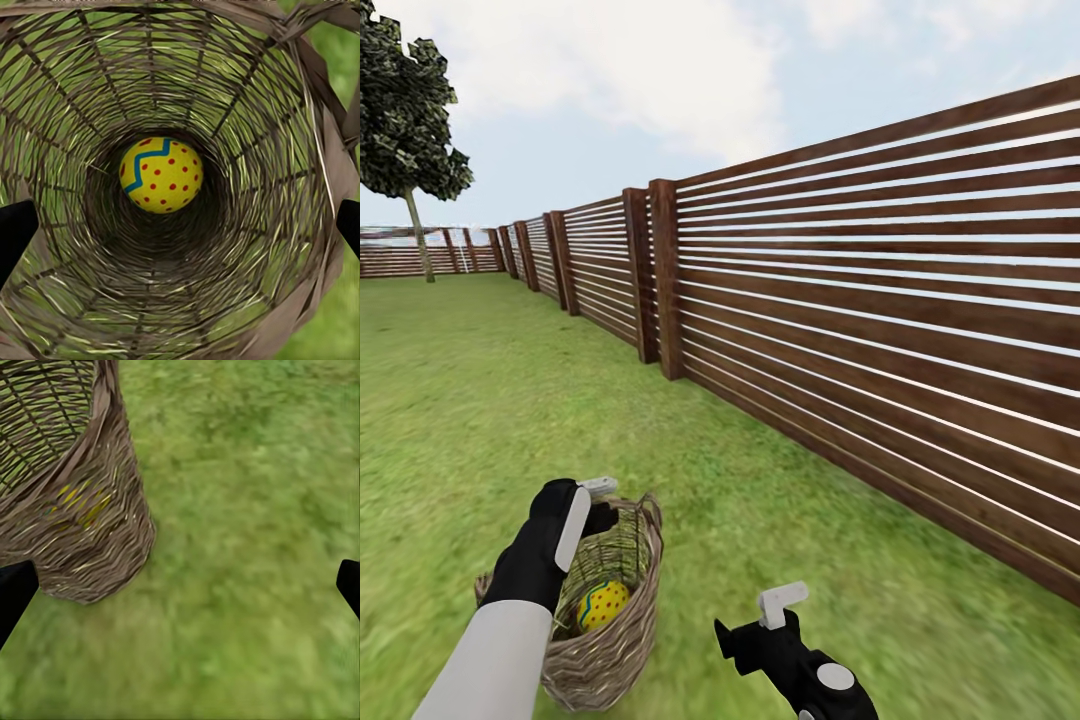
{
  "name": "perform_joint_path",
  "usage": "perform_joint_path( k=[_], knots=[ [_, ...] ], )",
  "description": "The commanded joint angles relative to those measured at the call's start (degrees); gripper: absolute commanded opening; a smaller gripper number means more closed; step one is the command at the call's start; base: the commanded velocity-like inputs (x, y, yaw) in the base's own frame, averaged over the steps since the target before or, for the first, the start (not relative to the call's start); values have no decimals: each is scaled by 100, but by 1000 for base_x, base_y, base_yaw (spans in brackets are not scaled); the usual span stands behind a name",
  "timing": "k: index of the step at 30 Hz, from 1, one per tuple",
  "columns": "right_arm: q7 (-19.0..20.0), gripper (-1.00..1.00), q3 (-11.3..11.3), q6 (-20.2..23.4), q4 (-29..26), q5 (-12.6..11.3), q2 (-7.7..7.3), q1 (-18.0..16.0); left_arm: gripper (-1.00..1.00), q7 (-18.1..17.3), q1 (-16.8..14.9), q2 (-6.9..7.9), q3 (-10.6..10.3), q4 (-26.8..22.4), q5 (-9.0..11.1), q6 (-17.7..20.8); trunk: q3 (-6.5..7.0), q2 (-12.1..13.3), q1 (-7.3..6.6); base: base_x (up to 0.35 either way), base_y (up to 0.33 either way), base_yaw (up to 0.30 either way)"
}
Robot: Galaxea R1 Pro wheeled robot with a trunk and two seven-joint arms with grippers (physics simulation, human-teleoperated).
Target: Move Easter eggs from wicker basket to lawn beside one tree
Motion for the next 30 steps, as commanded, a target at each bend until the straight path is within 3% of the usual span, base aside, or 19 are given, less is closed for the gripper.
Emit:
perform_joint_path(
  k=[1, 14, 30],
  knots=[
    [-54, 100, 9, 22, -6, -59, -1, -4, 100, 50, -5, -4, 13, -4, 58, 13, -16, -3, 0, 128, 6, 0],
    [-54, 100, 9, 22, -2, -54, -1, -4, 100, 58, -179, 9, 34, 574, 74, 13, -137, -3, 0, 82, 1, 0],
    [-54, 100, 9, 22, -2, -50, -1, -4, 100, 59, -204, 29, 52, 650, 77, 13, -287, -3, 0, 65, 0, 0]
  ],
)
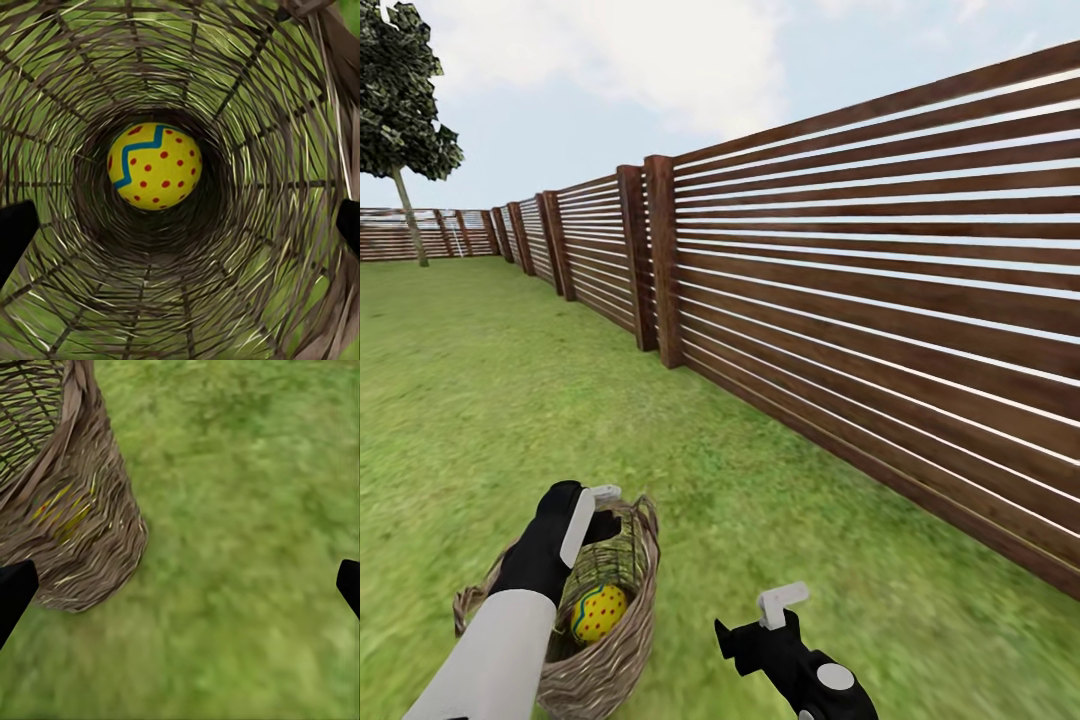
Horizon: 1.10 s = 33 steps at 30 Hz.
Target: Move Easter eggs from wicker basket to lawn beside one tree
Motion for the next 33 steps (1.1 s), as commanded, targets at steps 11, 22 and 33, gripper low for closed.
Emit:
perform_joint_path(
  k=[11, 22, 33],
  knots=[
    [-54, 100, 9, 22, -7, -57, -1, -4, 100, 50, -66, 0, 24, 181, 54, 13, -109, -3, 0, 30, 0, 0],
    [-54, 100, 9, 22, -7, -56, 0, -4, 100, 51, -99, 14, 14, 333, 61, 13, -212, -3, 0, 1, 0, 0],
    [-54, 100, 9, 22, -7, -51, -1, -4, 100, 51, -100, 32, 8, 327, 62, 13, -314, -3, 0, 0, 0, 0]
  ],
)
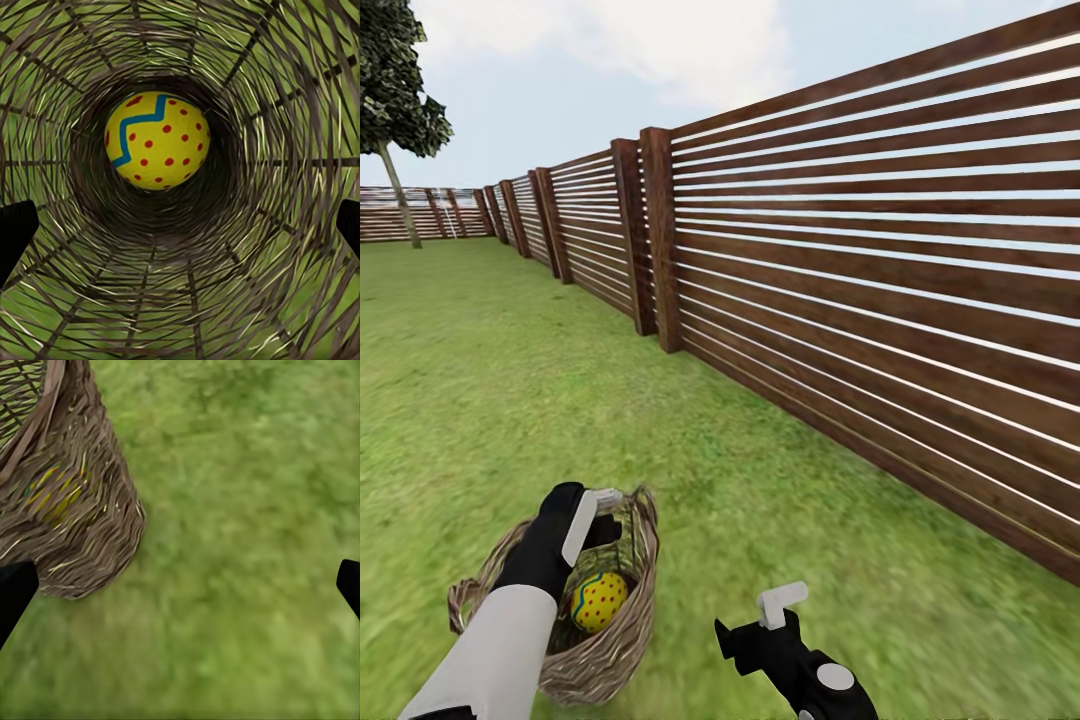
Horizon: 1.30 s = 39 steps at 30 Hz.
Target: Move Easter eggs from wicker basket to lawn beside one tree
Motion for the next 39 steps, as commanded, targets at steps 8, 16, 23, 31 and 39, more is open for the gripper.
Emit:
perform_joint_path(
  k=[8, 16, 23, 31, 39],
  knots=[
    [-54, 100, 9, 22, -7, -60, -1, -4, 100, 45, -3, 39, 15, 0, 60, 13, -103, -4, 1, 0, 0, 0],
    [-50, 100, 16, 12, -7, -57, -8, -4, 100, 43, -3, 67, 15, 6, 54, -137, -318, -15, 22, 0, 0, 0],
    [-51, 100, 18, 5, -7, -54, -7, -4, 100, 43, 0, 69, 15, 6, 60, -178, -476, -24, 40, 0, 0, 0],
    [-38, 100, 18, -17, -7, -46, -9, -4, 100, 43, 5, 69, 15, 6, 63, -196, -653, -35, 60, 0, 0, 0],
    [-37, 100, 21, -30, -7, -55, -10, -4, 100, 36, 5, 69, 15, 0, 61, -203, -831, -45, 81, 0, 0, 0]
  ],
)
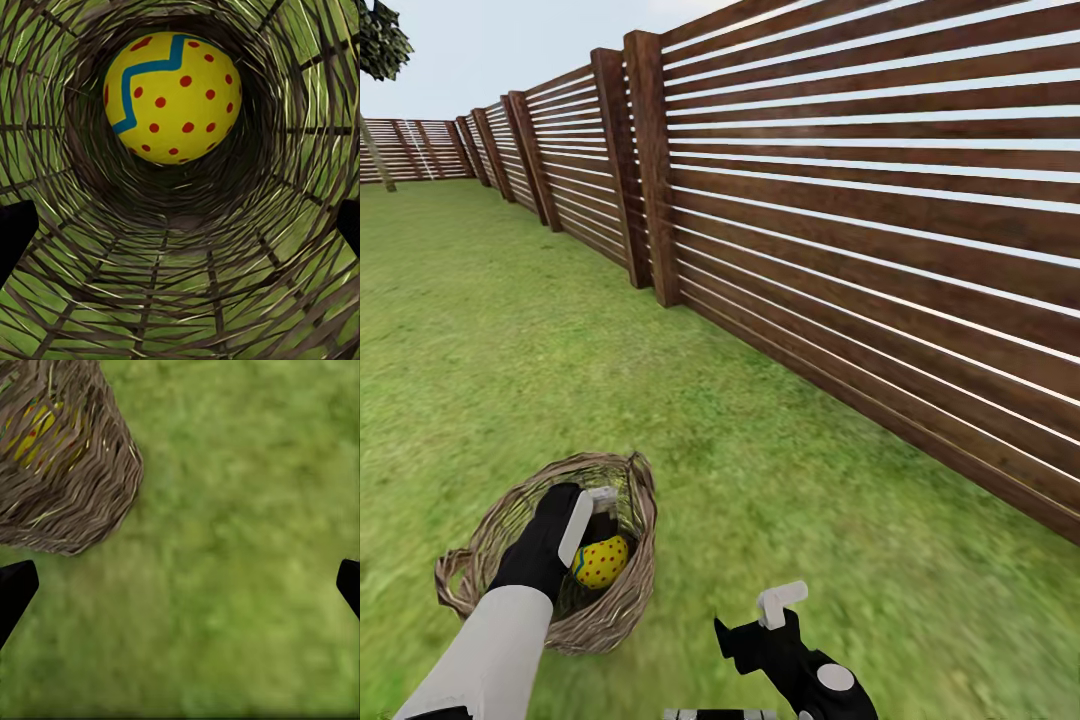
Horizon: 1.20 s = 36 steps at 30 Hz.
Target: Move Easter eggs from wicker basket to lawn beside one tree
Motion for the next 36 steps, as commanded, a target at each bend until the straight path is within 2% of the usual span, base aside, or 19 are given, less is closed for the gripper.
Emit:
perform_joint_path(
  k=[1, 25, 36],
  knots=[
    [-53, 100, 7, 24, -7, -60, -1, -4, 100, 50, -3, -5, 15, -5, 59, 11, -28, -4, 1, 0, 0, 0],
    [-52, 100, 5, 31, -7, -54, -1, -4, 100, 57, -3, -5, 15, -9, 59, -76, -560, -36, 63, 0, 0, 0],
    [-52, 100, 13, 18, -7, -62, -1, -4, 100, 67, -3, -5, 15, -17, 59, -68, -560, -36, 63, 16, 0, 0]
  ],
)
